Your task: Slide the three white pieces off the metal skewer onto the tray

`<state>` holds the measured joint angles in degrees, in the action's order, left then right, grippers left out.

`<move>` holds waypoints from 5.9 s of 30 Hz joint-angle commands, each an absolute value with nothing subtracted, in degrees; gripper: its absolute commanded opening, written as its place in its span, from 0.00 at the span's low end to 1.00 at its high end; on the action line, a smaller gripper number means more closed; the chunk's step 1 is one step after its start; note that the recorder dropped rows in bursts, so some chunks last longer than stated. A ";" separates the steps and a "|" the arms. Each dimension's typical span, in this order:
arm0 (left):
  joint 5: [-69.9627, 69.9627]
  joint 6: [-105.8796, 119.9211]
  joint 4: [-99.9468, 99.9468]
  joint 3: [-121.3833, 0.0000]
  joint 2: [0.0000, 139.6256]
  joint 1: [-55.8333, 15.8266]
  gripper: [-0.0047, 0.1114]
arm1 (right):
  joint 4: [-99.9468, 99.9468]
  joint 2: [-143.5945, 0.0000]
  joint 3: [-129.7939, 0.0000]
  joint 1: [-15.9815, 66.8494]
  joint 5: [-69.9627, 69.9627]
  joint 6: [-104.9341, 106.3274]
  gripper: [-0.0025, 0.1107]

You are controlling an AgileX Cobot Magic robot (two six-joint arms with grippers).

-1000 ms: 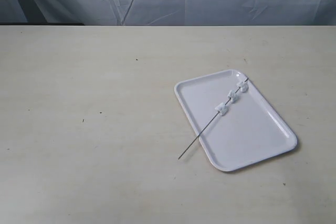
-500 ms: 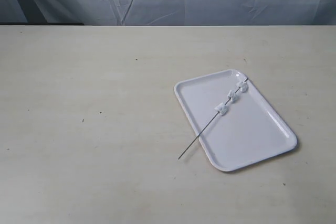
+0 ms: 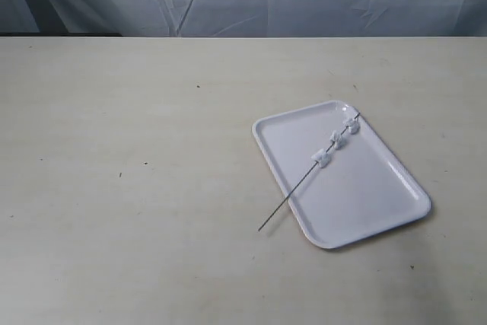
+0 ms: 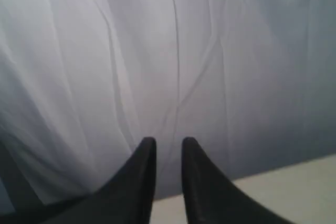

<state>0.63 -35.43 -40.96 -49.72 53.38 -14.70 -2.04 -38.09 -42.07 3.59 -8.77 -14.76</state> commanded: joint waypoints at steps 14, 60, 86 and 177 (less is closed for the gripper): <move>45.51 11.88 8.85 -75.03 101.28 -35.80 0.47 | -6.31 -69.75 -62.58 8.06 -39.38 5.68 0.30; 53.07 16.52 20.77 -86.82 127.99 -44.24 0.28 | -5.86 -76.37 -62.58 8.06 -41.07 7.21 0.30; 52.30 15.65 19.53 -86.82 129.94 -45.32 0.04 | -6.07 -76.37 -62.58 8.06 -41.19 7.21 0.30; 46.96 66.58 84.50 -51.38 93.97 -38.94 0.04 | -65.54 -75.61 -58.94 -2.85 -43.33 38.96 0.02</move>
<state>45.84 66.46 84.92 -51.90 94.46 -38.91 -64.85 -75.95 -59.12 -2.53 -43.96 38.36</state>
